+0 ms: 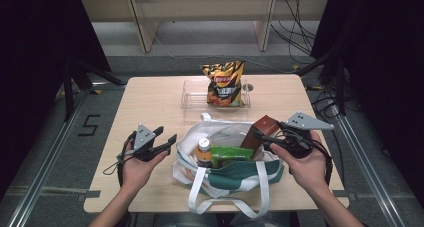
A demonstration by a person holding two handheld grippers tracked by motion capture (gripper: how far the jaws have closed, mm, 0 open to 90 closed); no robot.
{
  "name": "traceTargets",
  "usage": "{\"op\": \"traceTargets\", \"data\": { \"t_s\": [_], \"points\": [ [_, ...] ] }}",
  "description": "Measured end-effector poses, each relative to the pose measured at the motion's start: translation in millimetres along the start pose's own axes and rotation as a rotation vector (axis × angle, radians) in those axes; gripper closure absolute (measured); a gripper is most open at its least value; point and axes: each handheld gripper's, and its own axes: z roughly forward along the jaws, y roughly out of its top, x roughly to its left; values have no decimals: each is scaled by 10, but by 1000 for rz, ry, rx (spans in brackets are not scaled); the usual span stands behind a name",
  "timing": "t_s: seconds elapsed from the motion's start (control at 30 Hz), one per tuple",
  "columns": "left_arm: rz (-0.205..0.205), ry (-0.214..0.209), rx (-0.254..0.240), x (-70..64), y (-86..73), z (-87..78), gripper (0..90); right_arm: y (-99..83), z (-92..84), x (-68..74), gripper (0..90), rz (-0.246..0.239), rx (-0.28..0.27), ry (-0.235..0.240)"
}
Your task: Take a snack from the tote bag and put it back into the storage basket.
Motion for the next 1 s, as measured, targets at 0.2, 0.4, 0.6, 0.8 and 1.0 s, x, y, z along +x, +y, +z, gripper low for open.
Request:
{"op": "traceTargets", "data": {
  "t_s": [0.2,0.4,0.6,0.8,1.0],
  "points": [
    [-2,-1,0,-1,-3,1,420,36,-13,-12,387,-26,-15,-6],
    [-3,0,-1,-3,-3,1,420,74,-41,-4,387,-2,-14,-8],
    [-4,0,0,-5,-4,3,420,142,-87,-27,387,-16,-36,-10],
    [-6,-2,1,-10,-9,9,420,193,-116,-23,388,19,-46,-8],
    [-4,-2,1,-10,-9,9,420,232,-140,-32,388,21,-53,-6]
  ]
}}
